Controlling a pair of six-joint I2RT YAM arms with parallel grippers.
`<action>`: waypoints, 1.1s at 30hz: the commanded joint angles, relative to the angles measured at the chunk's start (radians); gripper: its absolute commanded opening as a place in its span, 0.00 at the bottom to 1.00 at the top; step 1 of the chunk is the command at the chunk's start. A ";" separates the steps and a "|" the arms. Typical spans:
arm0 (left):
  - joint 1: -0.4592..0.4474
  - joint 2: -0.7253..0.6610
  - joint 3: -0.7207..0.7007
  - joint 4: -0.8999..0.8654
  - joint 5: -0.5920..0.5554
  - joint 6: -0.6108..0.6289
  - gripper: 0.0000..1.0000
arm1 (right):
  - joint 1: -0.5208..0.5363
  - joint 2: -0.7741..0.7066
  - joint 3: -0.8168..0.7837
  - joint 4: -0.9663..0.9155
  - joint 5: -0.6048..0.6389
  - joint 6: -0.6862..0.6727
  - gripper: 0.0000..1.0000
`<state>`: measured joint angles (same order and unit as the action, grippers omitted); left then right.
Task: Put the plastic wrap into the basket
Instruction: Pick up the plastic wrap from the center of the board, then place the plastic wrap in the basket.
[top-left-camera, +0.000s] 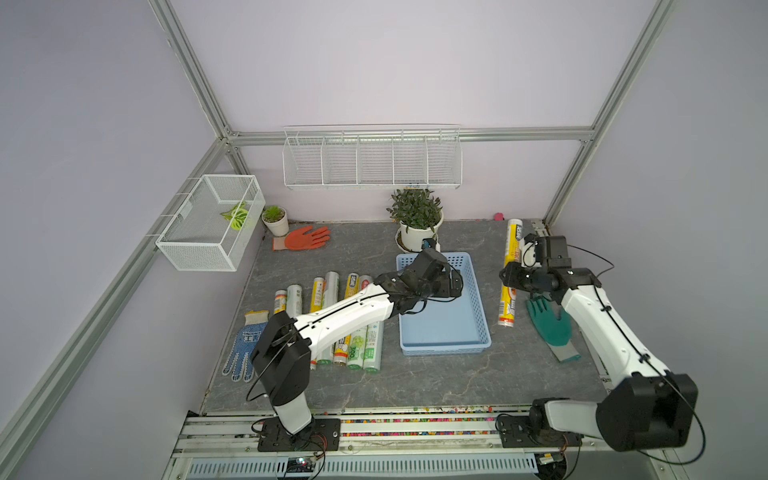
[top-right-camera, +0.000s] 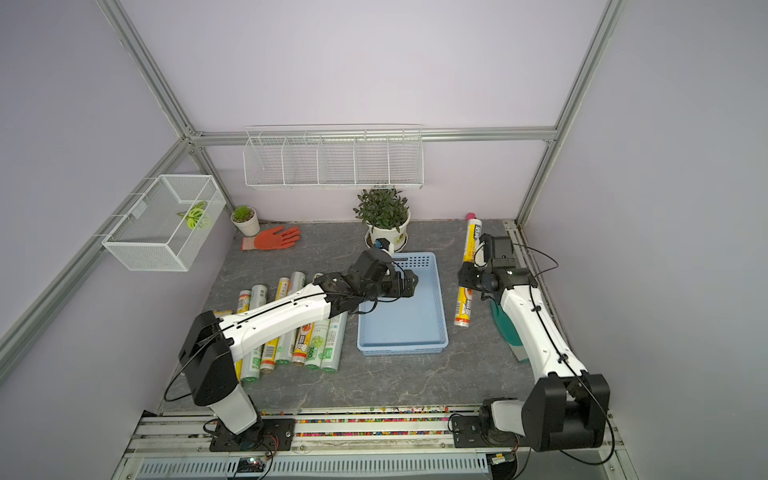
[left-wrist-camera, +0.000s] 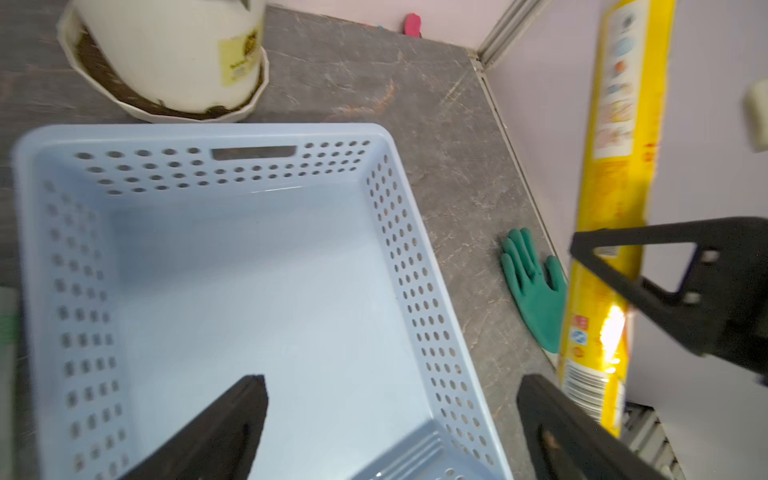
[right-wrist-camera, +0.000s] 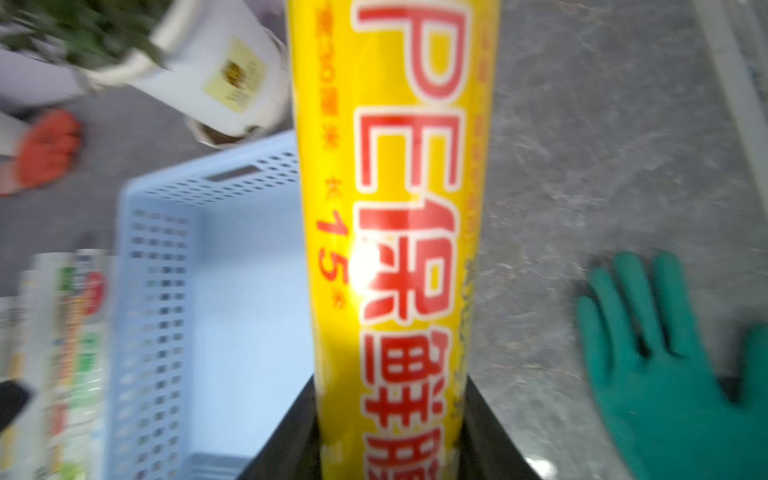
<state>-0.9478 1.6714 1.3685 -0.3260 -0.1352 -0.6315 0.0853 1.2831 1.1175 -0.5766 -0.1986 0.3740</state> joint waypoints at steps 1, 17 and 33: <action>0.035 -0.108 -0.116 0.046 -0.077 0.007 0.99 | 0.099 0.027 -0.032 0.149 -0.181 0.152 0.32; 0.158 -0.498 -0.535 0.123 -0.048 -0.055 0.99 | 0.421 0.338 0.015 0.380 -0.197 0.333 0.32; 0.160 -0.375 -0.441 0.139 0.183 -0.024 0.98 | 0.388 0.377 0.111 0.057 -0.036 0.179 0.33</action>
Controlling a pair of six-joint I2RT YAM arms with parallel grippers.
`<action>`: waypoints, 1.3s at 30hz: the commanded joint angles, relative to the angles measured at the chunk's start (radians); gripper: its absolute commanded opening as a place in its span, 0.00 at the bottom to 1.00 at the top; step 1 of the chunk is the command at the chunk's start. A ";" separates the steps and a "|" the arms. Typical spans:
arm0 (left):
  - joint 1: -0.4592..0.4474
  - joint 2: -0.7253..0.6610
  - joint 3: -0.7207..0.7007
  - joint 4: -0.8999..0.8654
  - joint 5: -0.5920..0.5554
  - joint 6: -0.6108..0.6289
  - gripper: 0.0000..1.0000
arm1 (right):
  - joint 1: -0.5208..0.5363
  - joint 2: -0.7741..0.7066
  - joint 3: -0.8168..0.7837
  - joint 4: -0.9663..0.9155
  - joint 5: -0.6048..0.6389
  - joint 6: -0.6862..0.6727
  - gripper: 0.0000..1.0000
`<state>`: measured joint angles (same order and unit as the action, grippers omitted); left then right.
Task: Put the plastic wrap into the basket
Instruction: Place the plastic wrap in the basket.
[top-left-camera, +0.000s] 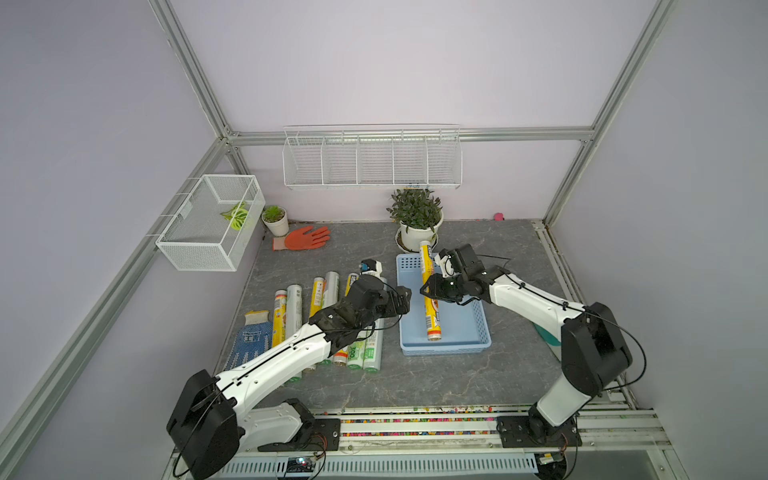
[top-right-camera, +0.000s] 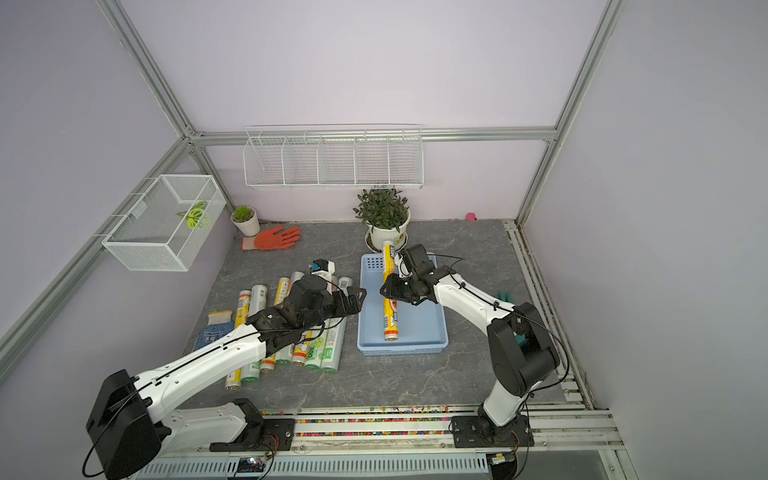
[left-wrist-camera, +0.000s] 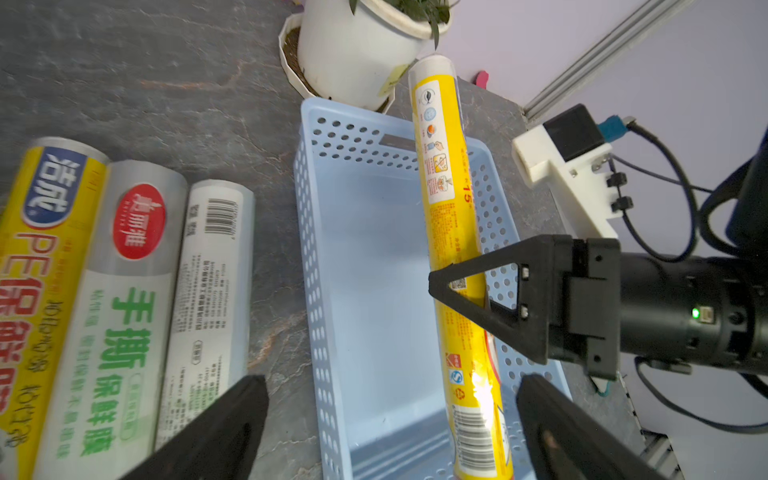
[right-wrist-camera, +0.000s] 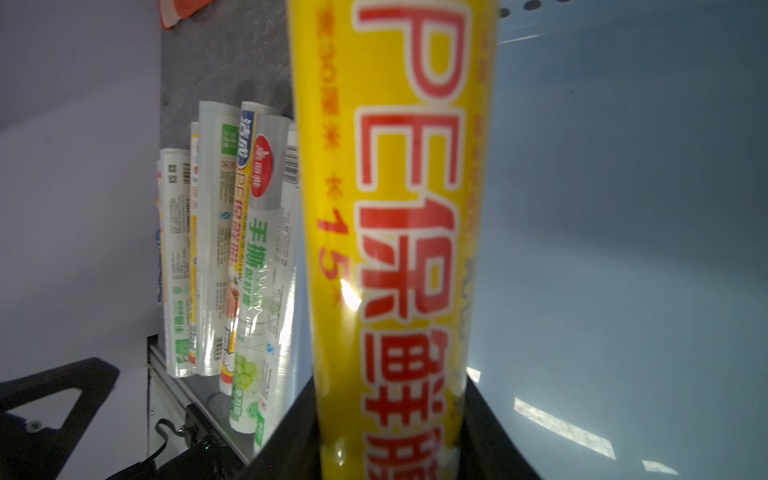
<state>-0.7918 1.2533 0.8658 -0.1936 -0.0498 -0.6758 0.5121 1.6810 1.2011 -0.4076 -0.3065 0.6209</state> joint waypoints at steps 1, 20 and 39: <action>0.005 0.066 0.079 0.009 0.121 0.020 0.98 | -0.052 -0.020 0.029 -0.147 0.086 -0.091 0.33; -0.014 0.288 0.218 0.020 0.211 -0.042 0.95 | 0.035 0.221 0.250 -0.521 0.620 -0.132 0.35; -0.014 0.239 0.187 -0.036 0.105 -0.058 0.95 | 0.084 0.305 0.285 -0.563 0.892 -0.101 0.58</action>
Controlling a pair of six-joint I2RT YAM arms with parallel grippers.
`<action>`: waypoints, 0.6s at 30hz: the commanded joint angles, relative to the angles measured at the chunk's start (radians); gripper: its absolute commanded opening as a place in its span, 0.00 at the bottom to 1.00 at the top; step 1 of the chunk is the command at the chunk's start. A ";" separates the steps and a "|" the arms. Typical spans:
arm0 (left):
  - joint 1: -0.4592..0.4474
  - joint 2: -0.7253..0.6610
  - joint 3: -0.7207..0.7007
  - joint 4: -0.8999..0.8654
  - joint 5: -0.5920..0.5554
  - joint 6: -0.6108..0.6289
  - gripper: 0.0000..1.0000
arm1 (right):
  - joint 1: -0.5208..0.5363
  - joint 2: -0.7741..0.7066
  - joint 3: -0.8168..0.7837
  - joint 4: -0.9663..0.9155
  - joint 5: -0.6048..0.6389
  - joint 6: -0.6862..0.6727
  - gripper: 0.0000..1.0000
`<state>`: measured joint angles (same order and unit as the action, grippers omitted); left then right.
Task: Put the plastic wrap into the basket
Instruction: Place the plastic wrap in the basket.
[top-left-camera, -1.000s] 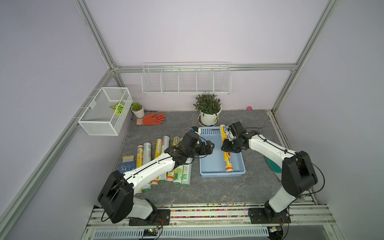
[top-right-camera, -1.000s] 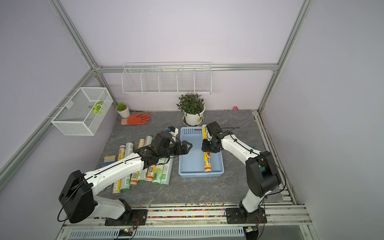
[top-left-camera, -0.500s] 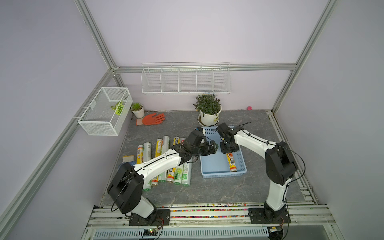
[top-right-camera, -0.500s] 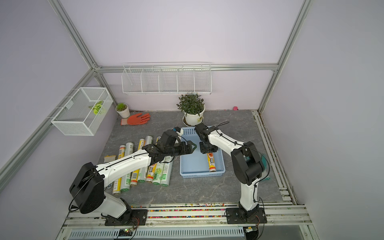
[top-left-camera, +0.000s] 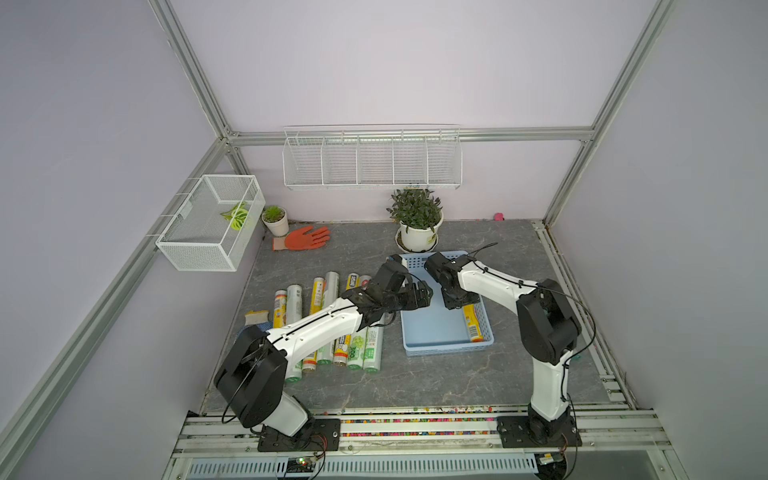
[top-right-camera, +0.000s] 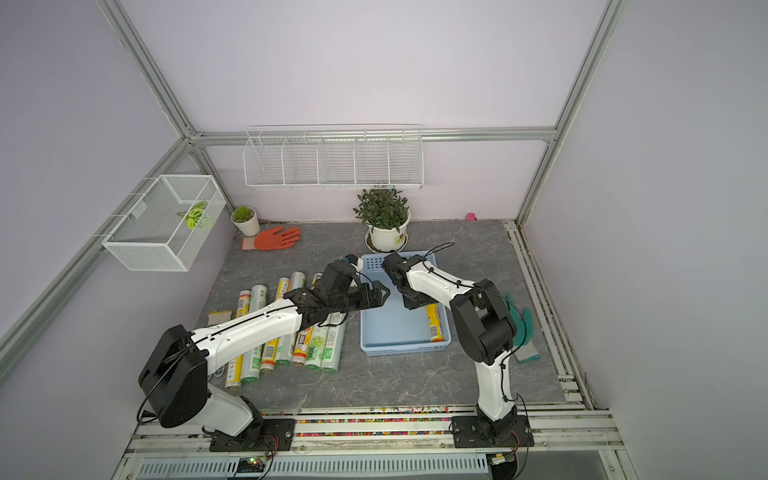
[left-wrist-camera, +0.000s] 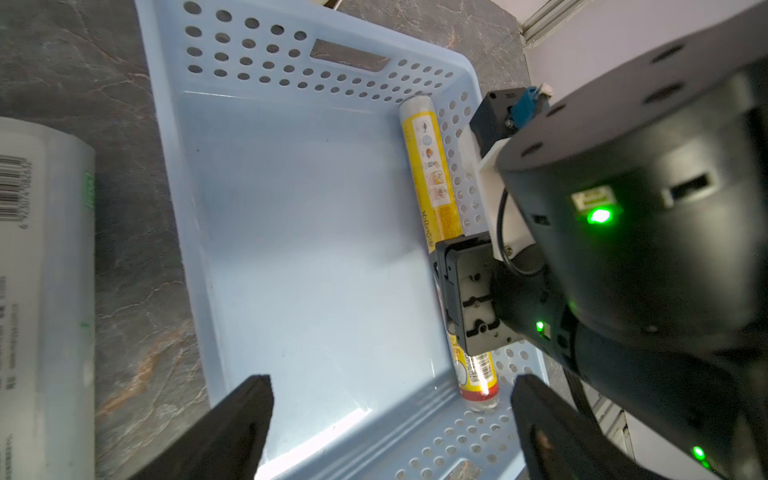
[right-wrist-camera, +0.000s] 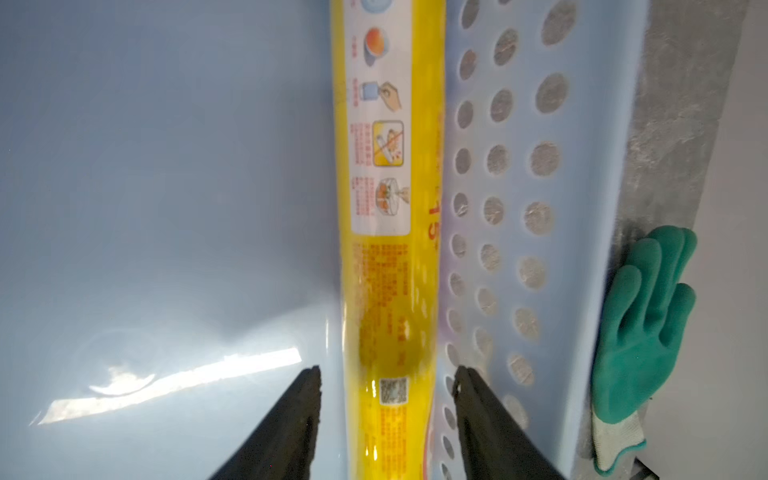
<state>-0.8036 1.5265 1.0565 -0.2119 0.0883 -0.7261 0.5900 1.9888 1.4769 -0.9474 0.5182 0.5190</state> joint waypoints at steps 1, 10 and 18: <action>-0.002 -0.039 -0.006 -0.018 -0.039 -0.008 0.95 | 0.008 -0.005 0.006 -0.022 0.079 0.001 0.57; -0.001 -0.097 -0.035 -0.070 -0.126 0.011 0.93 | 0.030 -0.140 -0.036 0.028 0.014 -0.011 0.54; 0.033 -0.252 -0.146 -0.114 -0.237 0.092 0.88 | 0.030 -0.454 -0.253 0.340 -0.372 -0.010 0.56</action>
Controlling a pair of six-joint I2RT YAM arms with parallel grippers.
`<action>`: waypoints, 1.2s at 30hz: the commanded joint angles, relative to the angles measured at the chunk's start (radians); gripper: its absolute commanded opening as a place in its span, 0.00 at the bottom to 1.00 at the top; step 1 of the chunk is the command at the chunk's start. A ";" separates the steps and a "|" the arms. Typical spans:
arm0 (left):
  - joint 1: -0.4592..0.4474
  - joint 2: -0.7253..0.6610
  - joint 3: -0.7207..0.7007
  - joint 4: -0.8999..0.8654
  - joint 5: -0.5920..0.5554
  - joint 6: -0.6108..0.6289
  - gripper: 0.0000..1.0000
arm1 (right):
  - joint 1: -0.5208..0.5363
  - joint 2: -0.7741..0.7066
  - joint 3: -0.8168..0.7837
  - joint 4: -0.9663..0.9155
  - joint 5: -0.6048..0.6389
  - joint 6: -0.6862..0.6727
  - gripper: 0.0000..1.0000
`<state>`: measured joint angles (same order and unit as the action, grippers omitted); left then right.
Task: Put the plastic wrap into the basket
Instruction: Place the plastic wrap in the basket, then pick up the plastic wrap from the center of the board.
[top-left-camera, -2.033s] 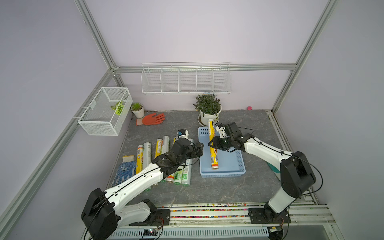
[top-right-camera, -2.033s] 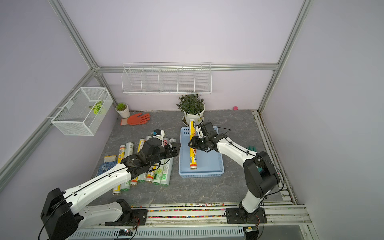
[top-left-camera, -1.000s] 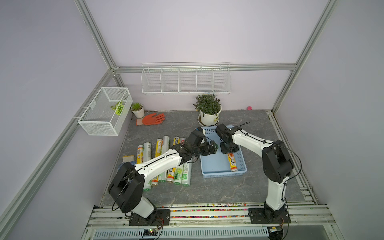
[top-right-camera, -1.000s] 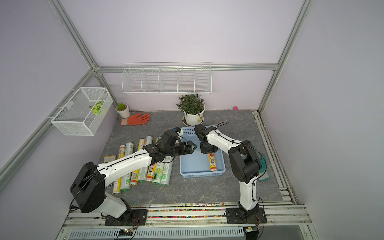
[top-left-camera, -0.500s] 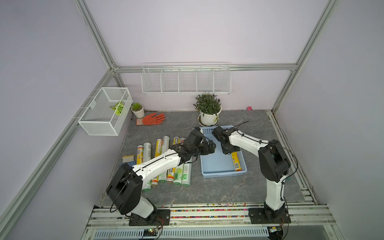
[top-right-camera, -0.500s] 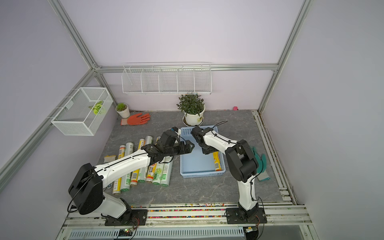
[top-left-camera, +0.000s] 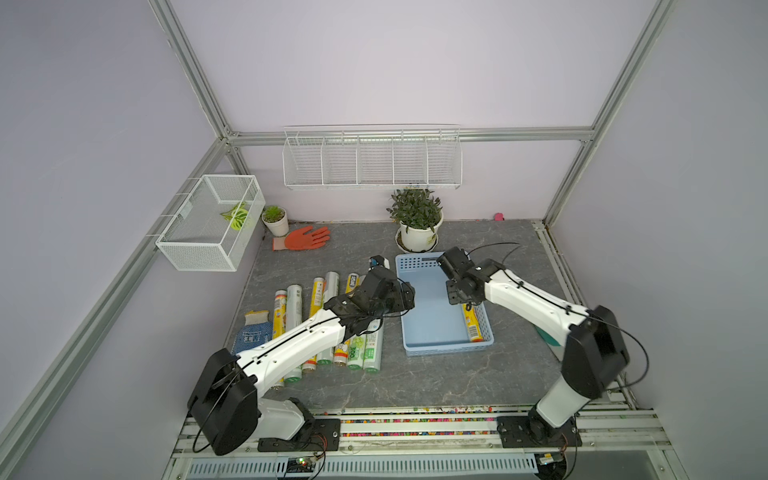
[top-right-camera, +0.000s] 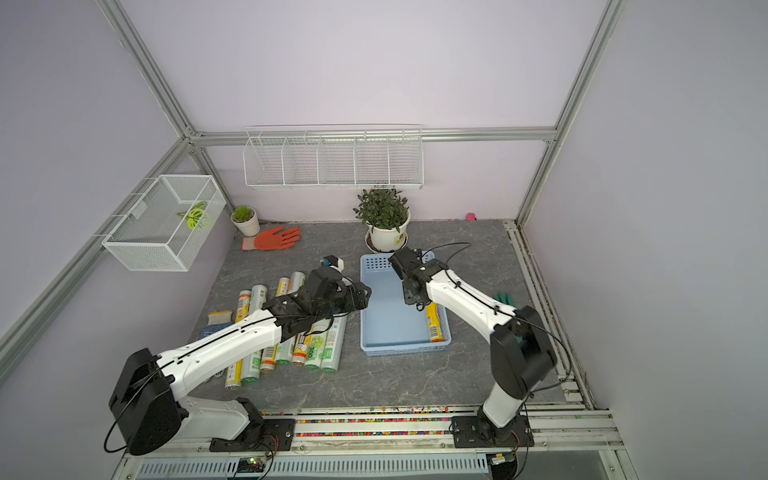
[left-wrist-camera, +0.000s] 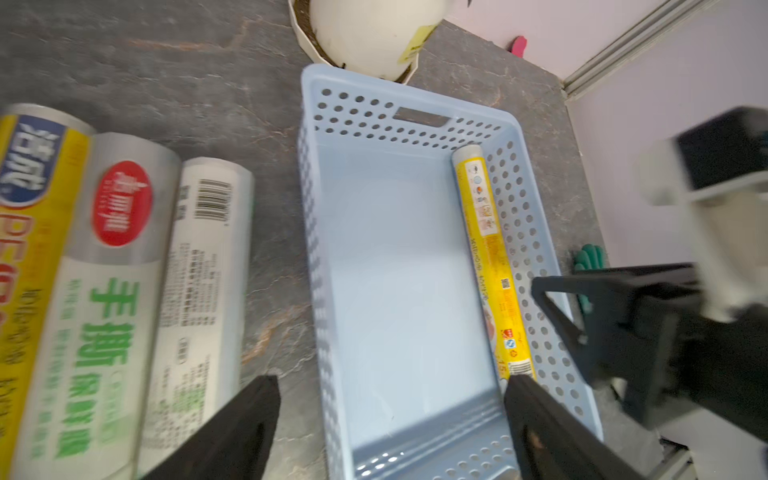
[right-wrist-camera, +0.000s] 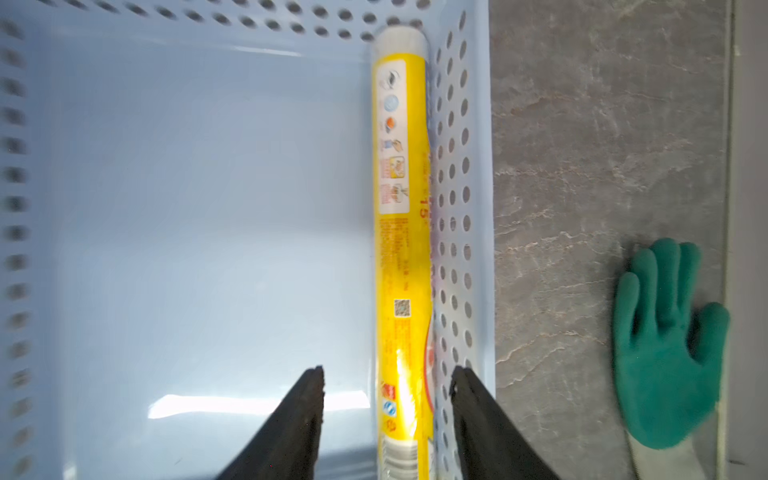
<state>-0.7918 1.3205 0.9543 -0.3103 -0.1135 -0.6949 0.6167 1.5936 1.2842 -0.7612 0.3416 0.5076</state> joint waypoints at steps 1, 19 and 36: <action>0.032 -0.055 -0.070 0.001 -0.004 0.091 0.87 | 0.003 -0.091 -0.090 0.205 -0.260 0.010 0.58; 0.133 0.231 0.083 -0.251 0.062 0.142 0.62 | 0.143 -0.092 -0.335 0.753 -0.558 0.233 0.81; 0.134 0.417 0.153 -0.294 0.061 0.138 0.67 | 0.144 -0.029 -0.402 0.820 -0.547 0.293 0.81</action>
<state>-0.6563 1.7138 1.0973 -0.5781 -0.0650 -0.5632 0.7589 1.5547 0.9009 0.0216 -0.2134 0.7834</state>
